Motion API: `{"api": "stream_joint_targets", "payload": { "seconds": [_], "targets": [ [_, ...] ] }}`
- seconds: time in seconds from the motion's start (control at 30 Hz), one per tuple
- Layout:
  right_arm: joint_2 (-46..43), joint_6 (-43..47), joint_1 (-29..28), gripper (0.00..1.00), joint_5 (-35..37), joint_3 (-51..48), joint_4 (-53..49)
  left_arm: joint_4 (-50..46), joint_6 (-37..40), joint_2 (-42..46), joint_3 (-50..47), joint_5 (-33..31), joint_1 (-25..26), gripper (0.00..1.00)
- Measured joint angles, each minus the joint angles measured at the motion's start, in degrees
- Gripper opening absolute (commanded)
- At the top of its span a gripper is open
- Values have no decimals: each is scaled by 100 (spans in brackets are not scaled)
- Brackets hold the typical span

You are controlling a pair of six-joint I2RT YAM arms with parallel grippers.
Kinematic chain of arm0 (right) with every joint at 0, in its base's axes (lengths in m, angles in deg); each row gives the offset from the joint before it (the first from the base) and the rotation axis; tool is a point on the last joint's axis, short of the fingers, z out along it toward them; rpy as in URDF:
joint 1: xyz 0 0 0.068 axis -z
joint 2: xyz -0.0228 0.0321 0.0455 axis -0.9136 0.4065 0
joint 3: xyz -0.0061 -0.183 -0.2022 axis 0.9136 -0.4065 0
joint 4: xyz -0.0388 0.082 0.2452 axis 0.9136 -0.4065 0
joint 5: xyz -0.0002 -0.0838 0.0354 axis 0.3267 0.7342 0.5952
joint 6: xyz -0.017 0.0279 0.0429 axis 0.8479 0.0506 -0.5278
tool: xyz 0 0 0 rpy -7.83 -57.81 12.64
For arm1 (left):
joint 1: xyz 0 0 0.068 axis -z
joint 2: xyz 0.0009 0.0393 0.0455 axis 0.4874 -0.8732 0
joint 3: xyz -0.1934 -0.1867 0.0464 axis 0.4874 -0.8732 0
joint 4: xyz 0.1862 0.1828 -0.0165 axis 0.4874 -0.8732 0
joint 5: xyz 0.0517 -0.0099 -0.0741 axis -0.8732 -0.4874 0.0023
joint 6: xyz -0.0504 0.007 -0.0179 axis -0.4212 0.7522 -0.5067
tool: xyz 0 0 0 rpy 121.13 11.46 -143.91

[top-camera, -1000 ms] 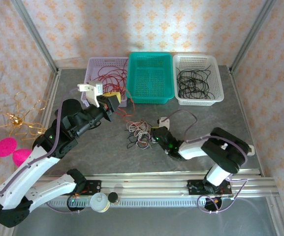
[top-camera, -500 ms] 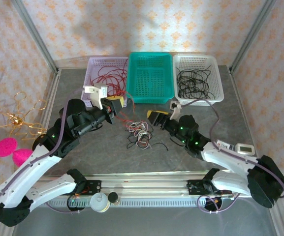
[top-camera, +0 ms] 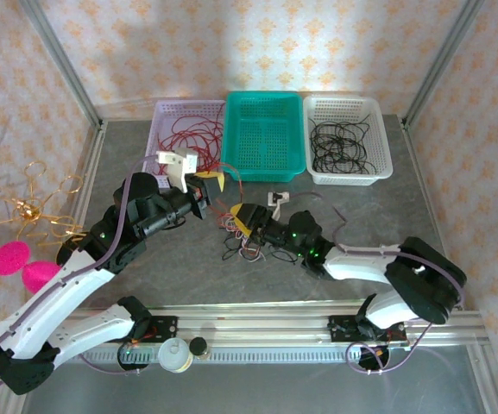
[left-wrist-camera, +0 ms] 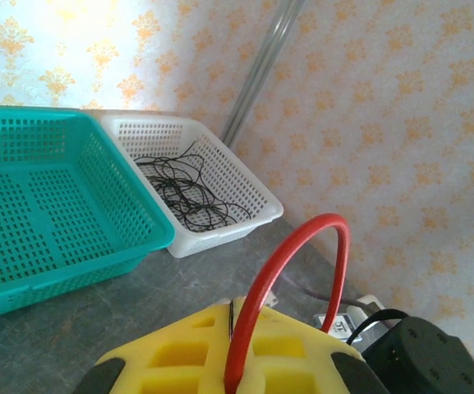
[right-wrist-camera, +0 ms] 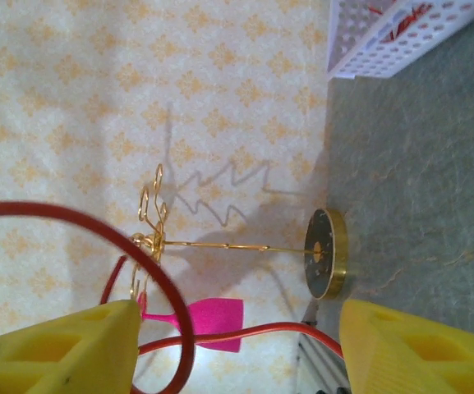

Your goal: Untangle the cables

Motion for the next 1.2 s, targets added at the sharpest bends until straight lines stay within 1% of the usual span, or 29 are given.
{"api": "stream_joint_targets", "payload": {
  "seconds": [0.13, 0.2, 0.3, 0.4, 0.47, 0.53, 0.57, 0.63, 0.7, 0.73, 0.8, 0.9, 1.0, 1.1, 1.2],
  "targets": [
    [415, -203, -74, 31, 0, 33, 313, 79, 2, -7, -20, 85, 0, 0],
    [597, -173, -72, 23, 15, 138, 358, 116, 2, -11, -57, 133, 0, 0],
    [730, 188, -70, 16, 31, 420, 173, 118, 2, -15, -74, 144, 0, 0],
    [730, 1126, -72, 10, 181, 863, -503, 114, 4, -11, -72, 140, 0, 0],
    [713, 2004, -70, 6, 439, 1139, -1073, 70, 7, -4, -61, 120, 0, 0],
    [634, 3086, -70, 0, 815, 1281, -1665, -22, 22, 7, -22, 94, 0, 0],
    [570, 3593, -70, 0, 1008, 1298, -1906, -94, 26, 13, 9, 79, 0, 0],
    [389, 4935, -72, 0, 1578, 1298, -2437, -258, 28, 31, 98, 28, 0, 0],
    [243, 6109, -70, 0, 2155, 1281, -2656, -385, 28, 74, 153, 11, 0, 0],
    [133, 6795, -61, 0, 2498, 1204, -2634, -433, 26, 120, 162, 13, 0, 0],
    [-74, 7877, -11, 0, 2938, 986, -2474, -542, 24, 221, 164, 15, 0, 0],
    [-249, 9296, 221, 0, 3397, 748, -2258, -704, 26, 374, 197, 15, 0, 0],
    [-343, 10316, 599, 0, 3532, 658, -2031, -977, 66, 457, 310, -4, 0, 0],
    [-758, 10937, 964, 4, 3416, 487, -1775, -1290, 114, 459, 398, -31, 11, 0],
    [-1073, 11331, 1292, 7, 3270, 461, -1484, -1521, 203, 457, 501, -28, 11, 0]
  ]
}}
